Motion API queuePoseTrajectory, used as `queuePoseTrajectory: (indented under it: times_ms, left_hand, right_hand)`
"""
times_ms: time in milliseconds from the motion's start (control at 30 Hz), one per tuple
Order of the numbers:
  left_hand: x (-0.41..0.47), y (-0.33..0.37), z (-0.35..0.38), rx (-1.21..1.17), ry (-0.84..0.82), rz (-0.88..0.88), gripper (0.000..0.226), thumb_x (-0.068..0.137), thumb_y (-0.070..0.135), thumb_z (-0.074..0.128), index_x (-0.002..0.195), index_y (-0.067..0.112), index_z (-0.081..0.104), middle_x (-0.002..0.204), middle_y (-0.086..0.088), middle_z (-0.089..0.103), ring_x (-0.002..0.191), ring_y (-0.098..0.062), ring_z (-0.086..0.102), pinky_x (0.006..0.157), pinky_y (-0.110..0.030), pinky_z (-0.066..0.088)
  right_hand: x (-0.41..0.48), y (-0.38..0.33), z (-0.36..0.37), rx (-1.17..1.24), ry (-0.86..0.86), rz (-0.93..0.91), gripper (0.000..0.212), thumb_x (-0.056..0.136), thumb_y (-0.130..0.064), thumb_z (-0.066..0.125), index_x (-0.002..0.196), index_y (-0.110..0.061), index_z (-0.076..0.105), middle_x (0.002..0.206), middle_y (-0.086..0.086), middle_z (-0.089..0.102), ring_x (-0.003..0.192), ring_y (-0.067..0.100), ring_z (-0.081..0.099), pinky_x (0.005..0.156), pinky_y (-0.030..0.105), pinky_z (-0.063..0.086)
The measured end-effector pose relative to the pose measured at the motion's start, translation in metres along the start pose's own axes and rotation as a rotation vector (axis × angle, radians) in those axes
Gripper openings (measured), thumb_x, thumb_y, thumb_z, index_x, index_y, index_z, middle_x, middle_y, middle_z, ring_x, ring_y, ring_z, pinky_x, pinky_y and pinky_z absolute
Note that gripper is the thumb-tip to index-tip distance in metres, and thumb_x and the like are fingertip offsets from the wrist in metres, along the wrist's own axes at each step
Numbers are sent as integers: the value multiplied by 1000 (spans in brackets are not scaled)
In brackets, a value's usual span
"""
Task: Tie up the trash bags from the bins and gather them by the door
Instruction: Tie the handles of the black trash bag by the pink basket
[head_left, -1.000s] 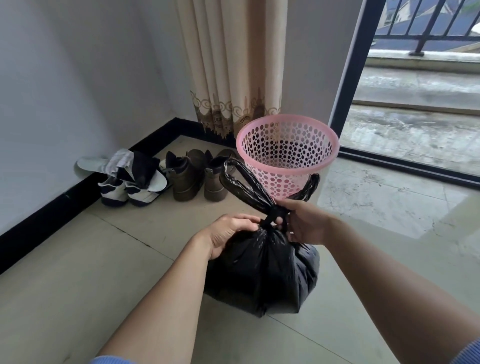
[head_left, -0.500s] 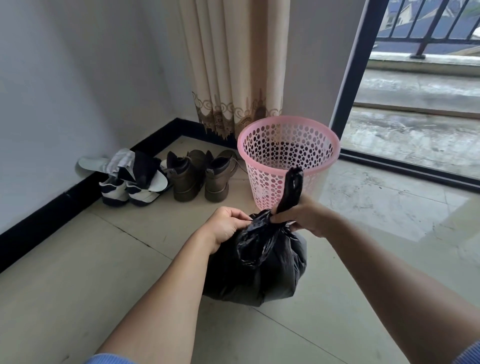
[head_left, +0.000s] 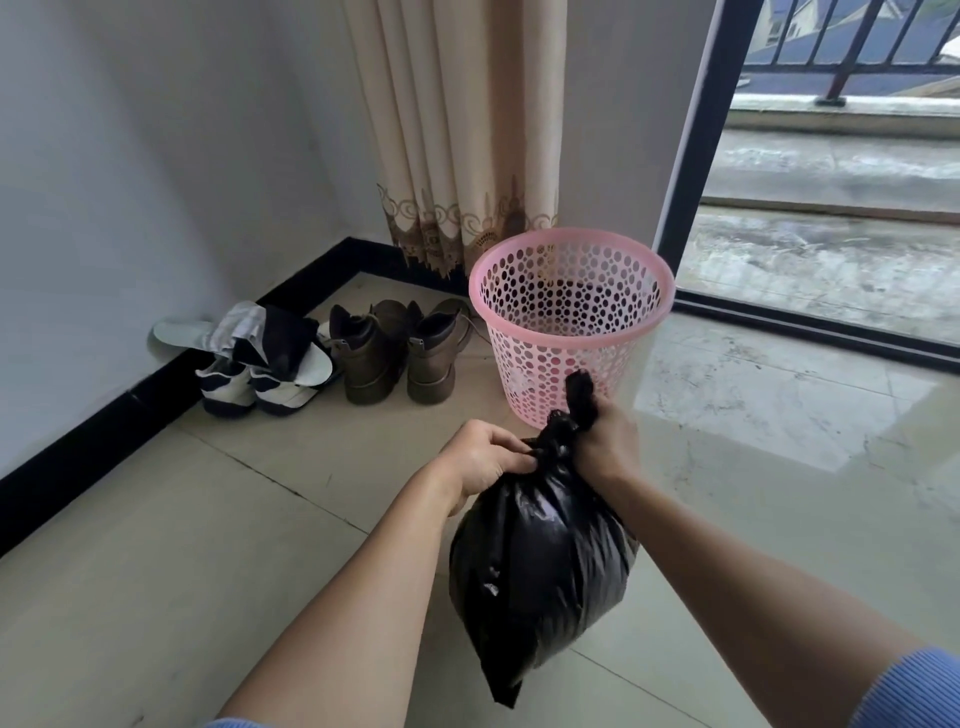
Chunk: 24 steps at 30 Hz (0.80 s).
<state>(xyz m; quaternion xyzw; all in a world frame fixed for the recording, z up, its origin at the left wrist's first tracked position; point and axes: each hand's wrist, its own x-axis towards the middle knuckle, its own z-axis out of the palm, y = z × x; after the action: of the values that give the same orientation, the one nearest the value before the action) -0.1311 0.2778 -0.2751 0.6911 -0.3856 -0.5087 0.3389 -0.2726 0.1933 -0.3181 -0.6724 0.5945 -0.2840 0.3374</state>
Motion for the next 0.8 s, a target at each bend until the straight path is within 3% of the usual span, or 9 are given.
queuePoseTrajectory:
  times_ms: [100, 167, 233, 333, 400, 500, 567, 667, 800]
  left_hand:
    - [5, -23, -4, 217, 145, -50, 11, 79, 10, 72, 69, 15, 70, 73, -4, 66, 72, -17, 60, 75, -28, 50]
    - [4, -38, -8, 230, 144, -132, 14, 80, 14, 68, 67, 16, 69, 68, -2, 62, 67, -16, 55, 64, -24, 45]
    - [4, -44, -10, 150, 195, -183, 8, 80, 17, 63, 73, 15, 66, 69, -2, 59, 68, -19, 53, 62, -25, 43]
    - [12, -36, -8, 21, 321, -84, 5, 81, 15, 62, 80, 15, 67, 69, 0, 57, 72, -20, 52, 68, -28, 42]
    - [17, -27, -1, -5, 228, -11, 10, 79, 15, 69, 90, 16, 70, 79, 1, 62, 77, -16, 57, 69, -25, 45]
    - [23, -24, 16, 124, 62, 13, 24, 74, 12, 77, 96, 15, 69, 95, -3, 66, 85, -15, 62, 80, -29, 53]
    - [27, -29, 27, 281, 102, 17, 27, 71, 13, 78, 96, 16, 70, 95, -2, 67, 90, -19, 64, 86, -29, 51]
    - [28, -39, 37, 481, 197, 1, 26, 68, 18, 77, 92, 23, 70, 94, 0, 69, 92, -21, 65, 82, -29, 53]
    - [27, -47, 43, 698, 274, -60, 26, 71, 17, 66, 93, 32, 67, 103, 1, 69, 95, -25, 63, 72, -27, 45]
  right_hand:
    - [-3, -2, 0, 557, -418, 445, 10, 83, -3, 68, 91, -1, 61, 79, 15, 62, 52, 21, 63, 45, 26, 51]
    - [-3, 0, -6, 550, -595, 546, 33, 82, -18, 74, 108, -3, 58, 97, 14, 63, 64, 27, 72, 51, 29, 59]
    - [-2, 2, -9, 412, -528, 498, 36, 81, -35, 74, 103, -12, 55, 96, 7, 62, 64, 20, 70, 49, 25, 55]
    - [3, 7, -11, 391, -207, 406, 27, 81, -36, 72, 80, -12, 59, 70, 4, 57, 52, 14, 49, 46, 23, 36]
    - [5, 9, -13, 449, -126, 426, 27, 83, -34, 70, 75, -10, 60, 66, 4, 52, 51, 14, 43, 46, 25, 31]
    - [3, 7, -16, 483, -157, 478, 33, 88, -37, 64, 93, -5, 69, 74, 6, 57, 55, 15, 45, 45, 24, 31]
    - [-1, 5, -15, 507, -187, 486, 33, 91, -38, 61, 94, -6, 71, 72, 3, 61, 56, 14, 48, 46, 23, 33]
    - [-4, 6, -15, 542, -227, 476, 34, 94, -38, 57, 91, -7, 70, 71, -1, 64, 61, 14, 53, 46, 22, 36]
    - [-2, 13, -14, 501, -240, 481, 41, 97, -39, 51, 75, -9, 68, 78, 8, 60, 66, 19, 49, 50, 26, 33]
